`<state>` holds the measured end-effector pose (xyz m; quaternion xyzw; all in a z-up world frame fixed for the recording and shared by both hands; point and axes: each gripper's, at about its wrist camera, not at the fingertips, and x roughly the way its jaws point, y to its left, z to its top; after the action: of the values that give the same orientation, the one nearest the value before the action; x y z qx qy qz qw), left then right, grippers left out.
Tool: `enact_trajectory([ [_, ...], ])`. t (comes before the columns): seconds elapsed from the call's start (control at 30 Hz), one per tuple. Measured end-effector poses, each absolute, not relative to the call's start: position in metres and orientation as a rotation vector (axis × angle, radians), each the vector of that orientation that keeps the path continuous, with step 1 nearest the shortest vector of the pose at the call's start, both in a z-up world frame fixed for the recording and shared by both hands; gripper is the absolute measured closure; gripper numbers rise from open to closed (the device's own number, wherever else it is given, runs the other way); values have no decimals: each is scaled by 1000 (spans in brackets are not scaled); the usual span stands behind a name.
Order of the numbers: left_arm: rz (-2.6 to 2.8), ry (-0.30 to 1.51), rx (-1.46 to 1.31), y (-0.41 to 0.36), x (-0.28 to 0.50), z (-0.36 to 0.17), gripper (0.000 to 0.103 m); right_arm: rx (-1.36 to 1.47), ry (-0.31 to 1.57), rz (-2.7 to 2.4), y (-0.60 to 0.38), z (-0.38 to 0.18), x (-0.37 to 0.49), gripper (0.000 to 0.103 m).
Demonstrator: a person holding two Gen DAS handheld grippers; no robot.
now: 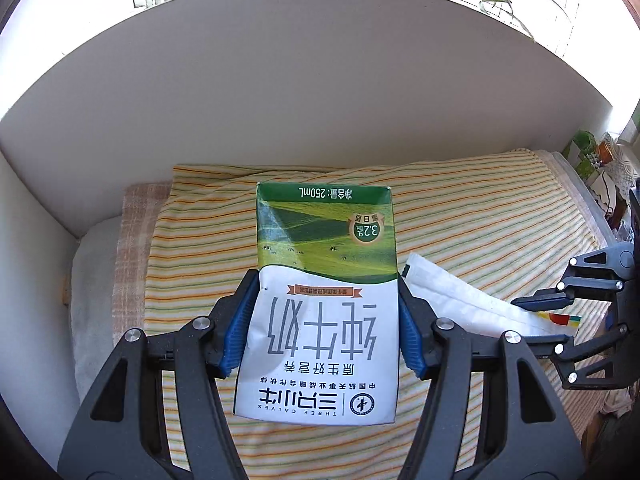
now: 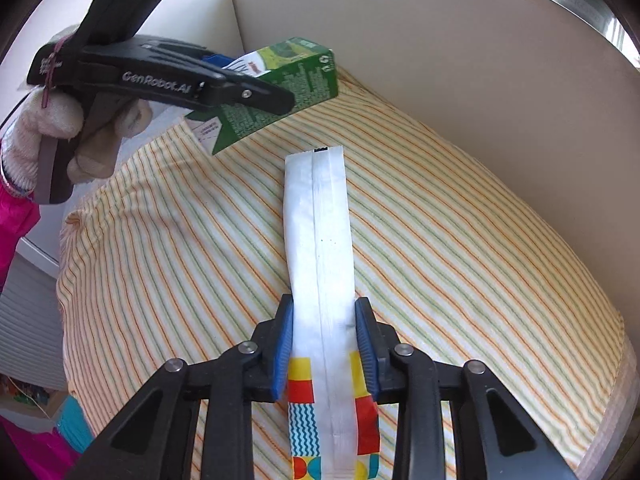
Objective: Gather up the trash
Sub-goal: 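Grasp the green milk carton with the left gripper while the right grasps the white strip packet, then carry the milk carton and strip packet over the blue wastebasket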
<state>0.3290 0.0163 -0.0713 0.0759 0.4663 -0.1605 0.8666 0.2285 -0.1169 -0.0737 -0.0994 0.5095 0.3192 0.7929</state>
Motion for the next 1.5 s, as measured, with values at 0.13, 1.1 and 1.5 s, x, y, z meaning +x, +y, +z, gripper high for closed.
enact_trajectory([
  [0.13, -322, 947, 177, 7, 303, -62, 40, -129, 1079, 651, -124, -65, 209, 74],
  [1.1, -269, 849, 96, -7, 45, -60, 40, 78, 964, 562, -197, -21, 15, 74],
  [1.5, -325, 909, 75, -33, -15, -104, 40, 99, 977, 588, -193, -42, -54, 74],
])
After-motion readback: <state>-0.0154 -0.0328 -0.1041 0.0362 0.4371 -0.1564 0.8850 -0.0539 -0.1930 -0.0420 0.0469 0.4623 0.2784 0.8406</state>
